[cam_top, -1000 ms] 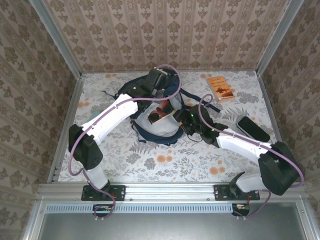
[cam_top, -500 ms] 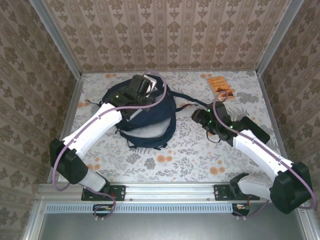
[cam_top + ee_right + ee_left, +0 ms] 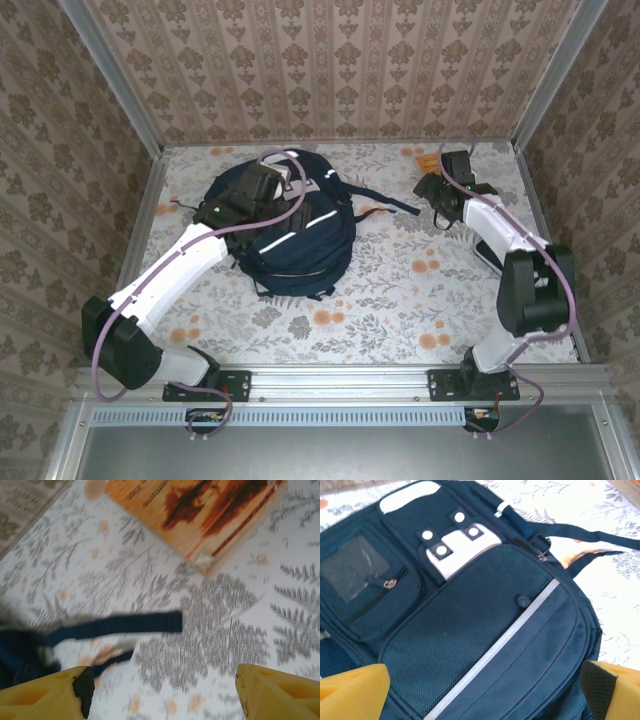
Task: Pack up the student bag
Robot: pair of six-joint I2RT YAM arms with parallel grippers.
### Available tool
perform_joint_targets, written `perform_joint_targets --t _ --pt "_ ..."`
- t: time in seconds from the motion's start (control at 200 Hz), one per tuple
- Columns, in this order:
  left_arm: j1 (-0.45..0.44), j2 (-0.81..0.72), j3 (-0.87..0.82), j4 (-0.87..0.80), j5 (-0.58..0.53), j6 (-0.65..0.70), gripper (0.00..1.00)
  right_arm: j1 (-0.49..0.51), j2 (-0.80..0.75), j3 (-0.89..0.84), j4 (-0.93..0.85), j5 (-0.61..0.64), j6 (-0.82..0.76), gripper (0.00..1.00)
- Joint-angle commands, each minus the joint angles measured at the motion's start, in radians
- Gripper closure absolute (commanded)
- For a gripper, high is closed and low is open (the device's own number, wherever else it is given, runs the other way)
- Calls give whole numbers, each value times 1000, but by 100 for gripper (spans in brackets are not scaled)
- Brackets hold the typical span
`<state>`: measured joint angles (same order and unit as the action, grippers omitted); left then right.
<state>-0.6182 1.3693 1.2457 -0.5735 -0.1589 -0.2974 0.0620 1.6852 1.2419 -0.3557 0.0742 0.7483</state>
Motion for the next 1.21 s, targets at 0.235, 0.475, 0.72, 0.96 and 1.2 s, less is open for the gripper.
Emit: perform_joint_targets --t 0.235,0.475,0.72,0.96,1.2 --pt "64 -56 -103 36 74 -134 0 -96 346 298 57 -201 -71 25" --pt "70 -51 -114 38 100 -144 0 -114 508 480 -38 -223 -54 26" --pt "71 -29 -107 38 114 -159 0 -115 535 478 -128 -247 -17 25" --pt "71 -6 -92 42 137 -170 0 -110 442 332 -172 -240 12 25" --pt "68 6 -100 58 159 -189 0 -70 248 25 -108 -253 21 26"
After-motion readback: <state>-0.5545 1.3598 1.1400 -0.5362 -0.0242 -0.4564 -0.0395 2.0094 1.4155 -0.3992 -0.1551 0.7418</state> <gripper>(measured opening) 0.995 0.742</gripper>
